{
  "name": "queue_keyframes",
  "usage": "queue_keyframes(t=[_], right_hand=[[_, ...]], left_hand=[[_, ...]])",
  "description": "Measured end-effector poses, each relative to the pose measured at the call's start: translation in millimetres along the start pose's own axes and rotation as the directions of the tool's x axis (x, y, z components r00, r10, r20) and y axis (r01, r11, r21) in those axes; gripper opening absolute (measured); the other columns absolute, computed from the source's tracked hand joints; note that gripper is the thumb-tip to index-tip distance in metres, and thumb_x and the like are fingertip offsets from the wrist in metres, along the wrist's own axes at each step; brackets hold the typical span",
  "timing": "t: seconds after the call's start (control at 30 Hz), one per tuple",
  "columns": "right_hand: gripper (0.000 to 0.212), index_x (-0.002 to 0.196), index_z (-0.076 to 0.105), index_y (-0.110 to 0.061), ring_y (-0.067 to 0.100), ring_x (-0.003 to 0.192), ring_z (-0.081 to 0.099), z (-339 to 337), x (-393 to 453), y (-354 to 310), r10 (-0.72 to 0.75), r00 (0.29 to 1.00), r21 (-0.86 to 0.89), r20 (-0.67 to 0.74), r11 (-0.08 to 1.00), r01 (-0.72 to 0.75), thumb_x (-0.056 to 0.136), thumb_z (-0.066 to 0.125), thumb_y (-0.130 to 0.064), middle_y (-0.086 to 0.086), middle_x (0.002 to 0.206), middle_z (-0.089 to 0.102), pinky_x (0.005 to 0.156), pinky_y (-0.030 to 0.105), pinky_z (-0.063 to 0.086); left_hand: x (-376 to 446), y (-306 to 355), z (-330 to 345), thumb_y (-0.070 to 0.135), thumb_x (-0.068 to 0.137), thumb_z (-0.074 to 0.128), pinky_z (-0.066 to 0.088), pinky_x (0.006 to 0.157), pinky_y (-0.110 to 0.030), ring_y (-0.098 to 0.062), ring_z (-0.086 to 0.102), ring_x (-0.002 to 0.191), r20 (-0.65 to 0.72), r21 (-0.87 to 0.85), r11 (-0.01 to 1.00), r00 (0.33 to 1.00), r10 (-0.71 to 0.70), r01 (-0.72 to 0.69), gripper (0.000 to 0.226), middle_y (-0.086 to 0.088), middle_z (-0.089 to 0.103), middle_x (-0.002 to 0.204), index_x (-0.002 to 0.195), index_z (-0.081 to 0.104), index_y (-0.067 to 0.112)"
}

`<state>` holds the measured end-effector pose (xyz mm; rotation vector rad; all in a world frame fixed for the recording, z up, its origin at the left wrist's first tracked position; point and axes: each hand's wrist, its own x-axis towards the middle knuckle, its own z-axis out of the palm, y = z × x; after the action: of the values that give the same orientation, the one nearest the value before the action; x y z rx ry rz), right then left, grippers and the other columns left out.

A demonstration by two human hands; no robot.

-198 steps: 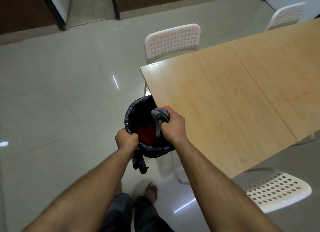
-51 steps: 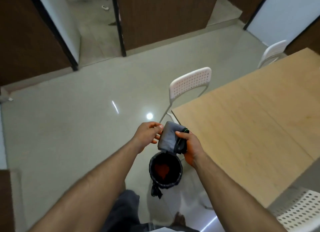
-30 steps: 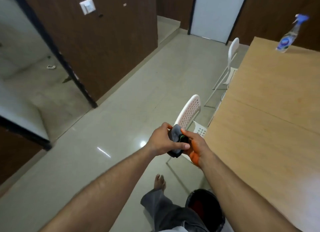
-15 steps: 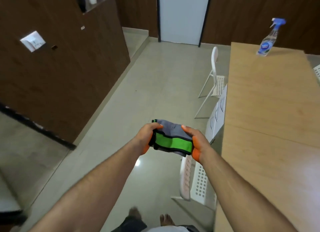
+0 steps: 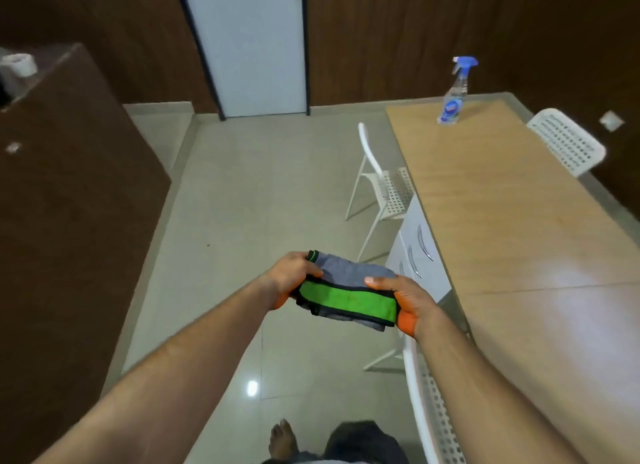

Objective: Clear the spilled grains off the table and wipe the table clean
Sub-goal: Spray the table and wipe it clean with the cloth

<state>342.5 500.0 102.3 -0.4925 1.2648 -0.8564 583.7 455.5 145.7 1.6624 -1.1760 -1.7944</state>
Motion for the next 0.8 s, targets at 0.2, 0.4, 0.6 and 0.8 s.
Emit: queue_keyframes(t=[0.2,0.4,0.6,0.8], right_hand=[[0.052,0.121,0.073,-0.003,0.039,0.107,0.074,-16,39,-32,0.013,0.983,0.055,-0.185,0.998,-0.003,0.073,0.086,-0.018,0.019,0.112,0.078,0.087,0.046,0.060],[0.030,0.120,0.073,-0.010,0.026,0.090,0.075,-68,101,-72,0.067,0.959,0.087,-0.276,0.995,-0.044,0.091,0.075,-0.020,0.008,0.103,0.081,0.070,0.036,0.061],[0.048,0.124,0.073,-0.013,0.025,0.088,0.074,-128,172,-125,0.130,0.970,0.101,-0.204,0.989,-0.111,0.077,0.081,-0.021,0.009,0.107,0.079,0.072,0.036,0.061],[0.039,0.111,0.071,-0.011,0.026,0.087,0.071,-180,239,-174,0.172,0.924,0.311,-0.341,0.948,-0.061,0.074,0.078,-0.022,0.009,0.103,0.078,0.068,0.034,0.057]], left_hand=[[93,54,4,0.001,0.098,0.065,0.058,0.058,-0.031,-0.026,0.070,0.077,0.155,0.131,0.985,0.984,0.091,-0.112,0.017,-0.012,0.075,0.090,0.111,0.074,0.005],[206,125,62,-0.007,0.084,0.079,0.059,0.057,-0.032,-0.024,0.071,0.070,0.215,0.149,0.981,0.972,0.093,-0.126,0.029,-0.014,0.074,0.085,0.110,0.070,0.000],[316,198,127,-0.022,0.080,0.071,0.060,0.062,-0.032,-0.025,0.070,0.077,0.280,0.320,0.935,0.958,0.063,-0.155,0.043,-0.018,0.074,0.094,0.115,0.070,0.003],[431,261,207,-0.020,0.076,0.068,0.063,0.080,-0.046,-0.027,0.070,0.084,0.303,0.498,0.828,0.947,0.110,-0.256,0.045,-0.018,0.077,0.099,0.105,0.075,0.014]])
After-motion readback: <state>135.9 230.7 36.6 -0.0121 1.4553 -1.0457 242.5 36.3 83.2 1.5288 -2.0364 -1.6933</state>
